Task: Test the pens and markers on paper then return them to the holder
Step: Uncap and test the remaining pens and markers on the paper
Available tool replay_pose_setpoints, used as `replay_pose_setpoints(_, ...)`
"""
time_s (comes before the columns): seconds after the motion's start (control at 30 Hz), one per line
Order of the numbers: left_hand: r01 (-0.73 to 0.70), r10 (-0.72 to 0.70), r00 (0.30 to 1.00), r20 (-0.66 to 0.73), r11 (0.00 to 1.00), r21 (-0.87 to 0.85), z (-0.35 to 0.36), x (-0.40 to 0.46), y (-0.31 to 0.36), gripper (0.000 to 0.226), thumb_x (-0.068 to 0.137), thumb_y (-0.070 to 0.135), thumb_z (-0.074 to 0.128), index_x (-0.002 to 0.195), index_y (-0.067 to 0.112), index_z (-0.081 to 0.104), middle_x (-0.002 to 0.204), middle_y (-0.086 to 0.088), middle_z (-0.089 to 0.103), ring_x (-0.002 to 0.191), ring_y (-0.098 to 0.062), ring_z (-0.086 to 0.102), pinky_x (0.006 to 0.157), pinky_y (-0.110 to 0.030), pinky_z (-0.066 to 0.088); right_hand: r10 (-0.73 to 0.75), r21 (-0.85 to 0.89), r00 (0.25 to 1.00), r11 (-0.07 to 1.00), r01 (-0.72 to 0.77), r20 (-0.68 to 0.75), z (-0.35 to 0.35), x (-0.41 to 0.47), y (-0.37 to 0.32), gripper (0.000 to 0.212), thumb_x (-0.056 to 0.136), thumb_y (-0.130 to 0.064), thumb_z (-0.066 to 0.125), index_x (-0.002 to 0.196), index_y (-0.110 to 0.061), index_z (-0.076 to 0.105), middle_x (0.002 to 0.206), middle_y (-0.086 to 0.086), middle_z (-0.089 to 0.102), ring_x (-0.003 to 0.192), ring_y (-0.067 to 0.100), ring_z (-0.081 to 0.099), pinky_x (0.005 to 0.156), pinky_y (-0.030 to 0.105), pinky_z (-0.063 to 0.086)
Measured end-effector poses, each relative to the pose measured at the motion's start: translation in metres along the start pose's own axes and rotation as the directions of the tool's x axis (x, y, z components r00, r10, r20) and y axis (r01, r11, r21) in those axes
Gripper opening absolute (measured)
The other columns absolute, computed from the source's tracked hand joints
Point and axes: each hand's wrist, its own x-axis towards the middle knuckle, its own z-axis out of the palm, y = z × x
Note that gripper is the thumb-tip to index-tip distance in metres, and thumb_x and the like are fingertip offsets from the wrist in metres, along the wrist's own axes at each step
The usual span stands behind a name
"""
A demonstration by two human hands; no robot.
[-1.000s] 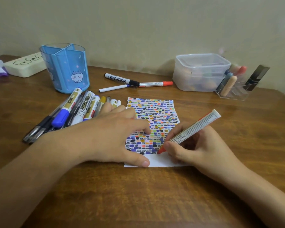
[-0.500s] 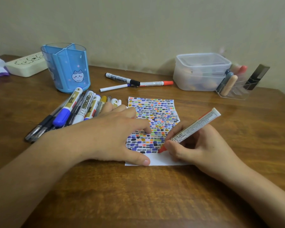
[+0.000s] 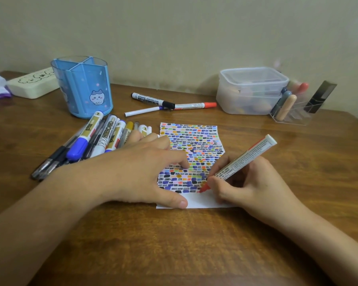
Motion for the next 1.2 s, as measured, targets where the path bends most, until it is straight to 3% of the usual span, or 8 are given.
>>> replay_pose_setpoints(0.13,0.001,-0.001,1.000,0.000,1.000,0.004,-0.0003,-0.0005,0.0003,0.067,0.071,0.085,0.049,0.129,0.055,0.036,0.101,0.020,0.033,0.088,-0.002,0.017,0.082,-0.030,0.011,-0.016,0.029,1.000,0.999,0.016,0.023,0.0022,-0.0007,0.0014,0.007,0.083,-0.019,0.077,0.081,-0.021,0.071,0.076,-0.003,0.077,0.069,0.017,0.071,0.066,0.041,0.060)
replay_pose_setpoints(0.3,0.001,-0.001,1.000,0.002,1.000,-0.004,0.0003,-0.0008,-0.0002,0.067,0.071,0.085,0.050,0.129,0.055,0.036,0.105,0.020,0.035,0.090,-0.002,0.018,0.080,-0.030,0.013,-0.010,-0.003,1.000,1.000,0.010,-0.006,0.0010,0.0002,0.0019,0.008,0.079,-0.029,0.075,0.079,-0.023,0.070,0.074,0.000,0.075,0.067,0.019,0.070,0.067,0.048,0.058)
replay_pose_setpoints(0.6,-0.001,0.001,1.000,0.007,1.000,0.025,-0.0014,-0.0024,0.0024,0.066,0.072,0.084,0.050,0.129,0.055,0.037,0.102,0.020,0.034,0.085,-0.002,0.015,0.071,-0.030,0.009,-0.009,-0.013,1.000,1.000,0.009,-0.017,0.0010,0.0009,0.0036,0.013,0.075,-0.037,0.072,0.080,-0.025,0.070,0.073,-0.001,0.075,0.066,0.016,0.069,0.065,0.044,0.059)
replay_pose_setpoints(0.9,0.012,-0.012,0.999,0.033,1.000,0.004,-0.0041,-0.0032,0.0040,0.065,0.073,0.083,0.051,0.130,0.055,0.036,0.105,0.020,0.033,0.086,-0.001,0.015,0.073,-0.031,0.010,-0.002,-0.021,1.000,1.000,0.002,-0.013,0.0011,0.0003,0.0026,0.007,0.079,-0.028,0.074,0.079,-0.023,0.071,0.074,0.000,0.075,0.067,0.016,0.070,0.067,0.048,0.058)
replay_pose_setpoints(1.03,0.022,-0.021,0.998,0.050,1.000,-0.009,-0.0049,-0.0029,0.0045,0.064,0.074,0.082,0.051,0.131,0.056,0.034,0.109,0.019,0.033,0.089,-0.001,0.015,0.091,-0.032,0.017,-0.024,0.006,1.000,1.000,0.024,0.000,0.0029,-0.0005,0.0024,0.008,0.079,-0.031,0.073,0.084,-0.026,0.070,0.077,-0.001,0.076,0.068,0.019,0.070,0.067,0.049,0.058)
replay_pose_setpoints(1.2,0.019,-0.018,0.999,0.043,1.000,-0.007,-0.0049,-0.0038,0.0052,0.067,0.074,0.081,0.052,0.132,0.054,0.035,0.107,0.019,0.033,0.085,-0.002,0.014,0.082,-0.030,0.015,-0.002,-0.023,1.000,1.000,0.001,-0.011,0.0012,0.0004,0.0034,0.004,0.080,-0.024,0.075,0.079,-0.023,0.071,0.076,-0.001,0.075,0.070,0.018,0.071,0.069,0.050,0.058)
